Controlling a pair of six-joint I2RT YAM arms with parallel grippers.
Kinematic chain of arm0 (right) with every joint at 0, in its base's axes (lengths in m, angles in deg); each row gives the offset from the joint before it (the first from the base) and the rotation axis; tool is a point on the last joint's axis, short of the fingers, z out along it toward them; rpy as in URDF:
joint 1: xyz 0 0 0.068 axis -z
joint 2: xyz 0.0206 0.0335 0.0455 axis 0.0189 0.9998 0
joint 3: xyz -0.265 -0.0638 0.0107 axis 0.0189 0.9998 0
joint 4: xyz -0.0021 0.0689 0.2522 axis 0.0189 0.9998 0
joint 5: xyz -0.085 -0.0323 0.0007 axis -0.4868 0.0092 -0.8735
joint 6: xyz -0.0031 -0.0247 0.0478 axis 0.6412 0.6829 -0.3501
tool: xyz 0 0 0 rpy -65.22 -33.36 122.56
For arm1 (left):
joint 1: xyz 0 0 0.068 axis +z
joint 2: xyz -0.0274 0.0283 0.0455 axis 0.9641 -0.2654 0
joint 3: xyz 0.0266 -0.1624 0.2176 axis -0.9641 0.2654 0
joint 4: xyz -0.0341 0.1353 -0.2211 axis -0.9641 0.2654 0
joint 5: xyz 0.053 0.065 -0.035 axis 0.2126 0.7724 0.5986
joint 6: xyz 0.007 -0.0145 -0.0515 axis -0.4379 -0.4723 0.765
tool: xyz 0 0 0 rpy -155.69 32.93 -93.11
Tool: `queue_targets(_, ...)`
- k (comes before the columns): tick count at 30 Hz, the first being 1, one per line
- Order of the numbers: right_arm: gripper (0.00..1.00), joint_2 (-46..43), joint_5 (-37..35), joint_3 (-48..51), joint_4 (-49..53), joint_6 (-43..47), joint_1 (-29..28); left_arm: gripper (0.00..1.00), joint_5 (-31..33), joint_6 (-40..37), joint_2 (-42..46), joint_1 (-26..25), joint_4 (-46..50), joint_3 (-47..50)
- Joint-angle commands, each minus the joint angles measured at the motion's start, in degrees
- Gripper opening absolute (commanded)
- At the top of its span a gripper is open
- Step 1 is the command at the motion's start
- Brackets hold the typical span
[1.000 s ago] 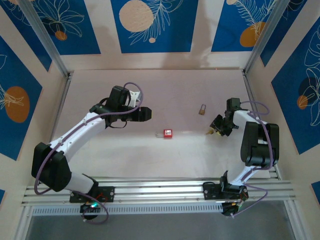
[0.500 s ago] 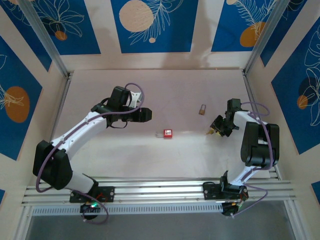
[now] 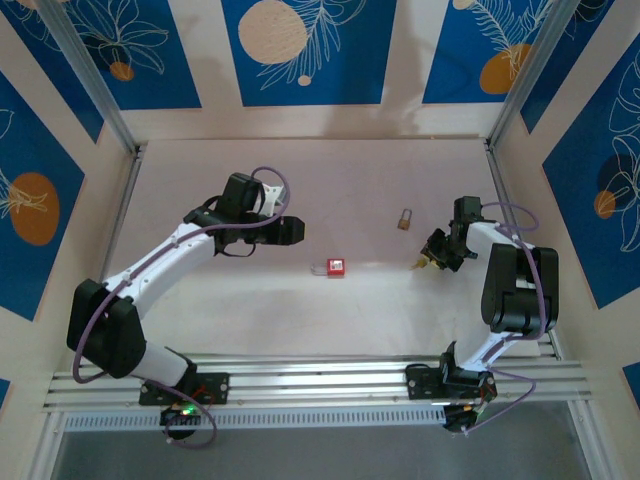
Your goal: Unlock with the key
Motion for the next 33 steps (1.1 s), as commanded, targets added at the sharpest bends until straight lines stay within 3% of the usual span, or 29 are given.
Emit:
queue_targets(1,0.22,-0.8,1.7,0.4,0.0,0.4,-0.2,0.65,0.5,-1.1,-0.2,-0.7,1.3,-1.1)
queue_targets(21,0.03,-5.6,2.0,-0.4,1.9,0.9,-1.8,0.65,0.5,-1.2,-1.1,-1.1,1.7,-1.3)
queue_targets(33,0.03,-14.8,-1.3,-6.9,9.8,0.8,-13.4,0.66,-2.7,-3.4,0.0,-2.9,-1.5,-0.3)
